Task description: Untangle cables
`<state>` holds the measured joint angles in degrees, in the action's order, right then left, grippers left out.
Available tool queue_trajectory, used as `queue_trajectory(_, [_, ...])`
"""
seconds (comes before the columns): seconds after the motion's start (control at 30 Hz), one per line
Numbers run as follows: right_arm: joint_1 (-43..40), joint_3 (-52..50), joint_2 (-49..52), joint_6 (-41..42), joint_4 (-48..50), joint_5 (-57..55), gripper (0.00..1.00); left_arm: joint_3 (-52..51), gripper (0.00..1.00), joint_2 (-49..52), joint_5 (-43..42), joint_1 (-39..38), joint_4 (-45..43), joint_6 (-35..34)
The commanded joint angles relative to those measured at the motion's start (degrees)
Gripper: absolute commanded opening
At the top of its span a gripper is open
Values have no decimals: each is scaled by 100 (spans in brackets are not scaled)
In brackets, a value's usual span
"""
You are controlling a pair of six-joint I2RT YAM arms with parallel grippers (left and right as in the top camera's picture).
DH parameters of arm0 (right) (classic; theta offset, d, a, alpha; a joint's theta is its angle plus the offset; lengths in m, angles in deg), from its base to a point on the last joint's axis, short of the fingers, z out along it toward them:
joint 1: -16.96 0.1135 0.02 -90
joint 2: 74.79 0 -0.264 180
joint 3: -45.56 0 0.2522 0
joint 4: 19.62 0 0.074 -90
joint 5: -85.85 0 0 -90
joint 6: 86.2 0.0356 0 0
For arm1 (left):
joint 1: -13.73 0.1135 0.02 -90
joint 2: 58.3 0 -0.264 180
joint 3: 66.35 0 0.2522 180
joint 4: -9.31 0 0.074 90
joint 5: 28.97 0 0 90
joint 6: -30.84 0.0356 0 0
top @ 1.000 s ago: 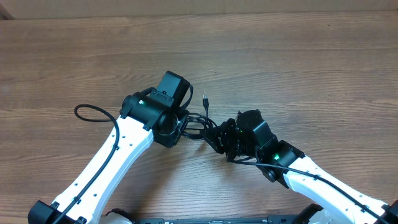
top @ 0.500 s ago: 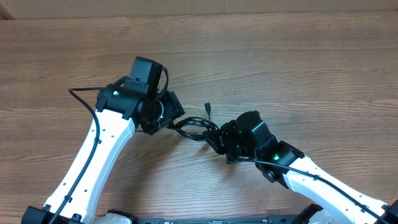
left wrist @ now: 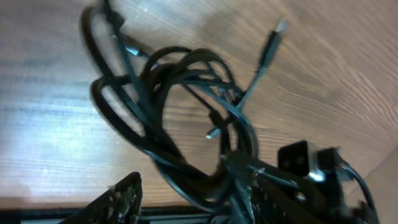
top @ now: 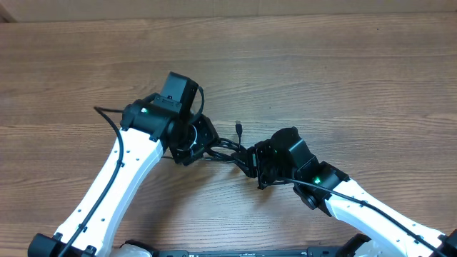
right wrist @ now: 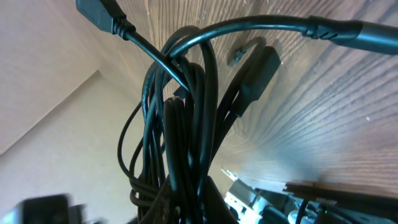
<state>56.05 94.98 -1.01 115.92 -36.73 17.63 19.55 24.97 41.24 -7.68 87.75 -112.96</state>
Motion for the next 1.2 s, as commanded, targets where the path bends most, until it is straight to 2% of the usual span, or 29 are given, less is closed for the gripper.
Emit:
queue_trajectory(0.0, [31,149,26,190,92,149,4,-354,53,-11,-57,-37,-50,-616])
queue_trajectory(0.13, [31,149,26,190,94,149,4,-649,27,-11,-59,-37,-214,-669])
queue_trajectory(0.2, [31,149,26,188,92,149,4,-715,18,-11,-59,-39,-240,-669])
queue_trajectory(0.37, [31,149,24,190,94,166,4,-717,4,-11,223,-39,-363,-671])
queue_trajectory(0.57, [31,149,26,125,39,184,4,-717,4,-11,238,-39,-544,-859])
queue_trajectory(0.73, [31,146,26,-1019,-149,98,11,-717,4,-11,232,7,-863,-979])
queue_trajectory(0.93, [31,146,26,-2094,-1213,-192,17,-717,4,-11,197,304,-970,-1268])
queue_trajectory(1.07, [31,146,26,-2218,-1932,-603,18,-717,4,-11,20,514,-968,-1266])
queue_trajectory(1.13, [31,146,26,-2448,-1996,-675,25,-717,4,-11,31,570,-970,-1268])
queue_trajectory(1.17, [31,146,24,-2623,-1963,-671,32,-717,4,-11,61,575,-970,-1270])
